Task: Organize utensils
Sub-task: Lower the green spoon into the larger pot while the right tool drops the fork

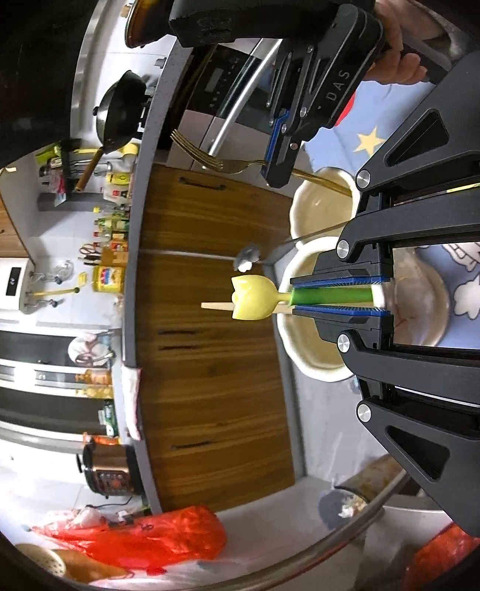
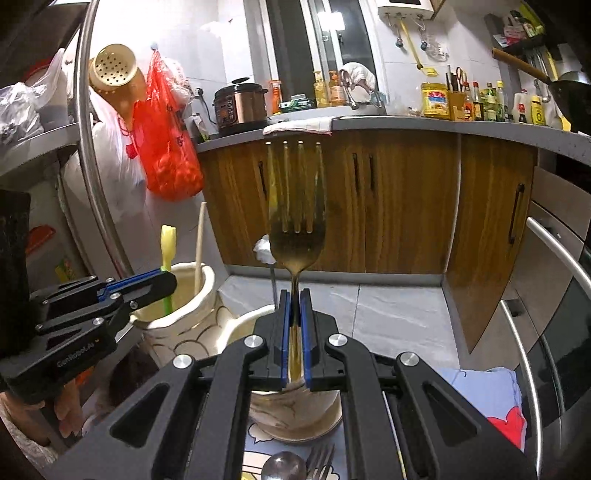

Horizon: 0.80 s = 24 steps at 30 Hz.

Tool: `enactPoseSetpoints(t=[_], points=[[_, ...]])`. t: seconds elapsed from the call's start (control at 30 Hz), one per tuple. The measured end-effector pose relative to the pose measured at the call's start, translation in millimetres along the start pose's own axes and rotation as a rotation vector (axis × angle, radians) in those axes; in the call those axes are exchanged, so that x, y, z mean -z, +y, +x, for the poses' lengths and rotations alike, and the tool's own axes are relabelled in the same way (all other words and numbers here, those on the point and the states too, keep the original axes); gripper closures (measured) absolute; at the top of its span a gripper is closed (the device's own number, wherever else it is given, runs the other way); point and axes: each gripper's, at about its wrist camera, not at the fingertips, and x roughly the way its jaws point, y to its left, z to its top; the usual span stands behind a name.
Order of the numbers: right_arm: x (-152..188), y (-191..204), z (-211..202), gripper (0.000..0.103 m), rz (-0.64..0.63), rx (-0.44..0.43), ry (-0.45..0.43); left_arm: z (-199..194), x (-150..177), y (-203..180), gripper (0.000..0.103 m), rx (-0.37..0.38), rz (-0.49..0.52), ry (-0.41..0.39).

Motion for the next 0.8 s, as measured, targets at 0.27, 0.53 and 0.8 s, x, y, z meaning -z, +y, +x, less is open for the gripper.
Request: enactPoseSetpoints(t=[0.27, 0.53, 0.8], points=[[-4.5, -6.0, -4.9, 0.098, 0.021, -0.016, -0.011, 9.8, 2.4, 6.2, 0.093, -0.013, -0.006, 0.053], [-6.3, -8.0, 3.1, 0.097, 0.017, 0.006, 0.049, 13.4, 4.7, 7.8, 0.093, -0.030, 0.016, 0.051], [-6.1, -14.1, 7.3, 0.097, 0.033, 0.022, 0.030, 12.9, 4.3, 4.5, 0.093, -0.024, 0.038, 0.048]])
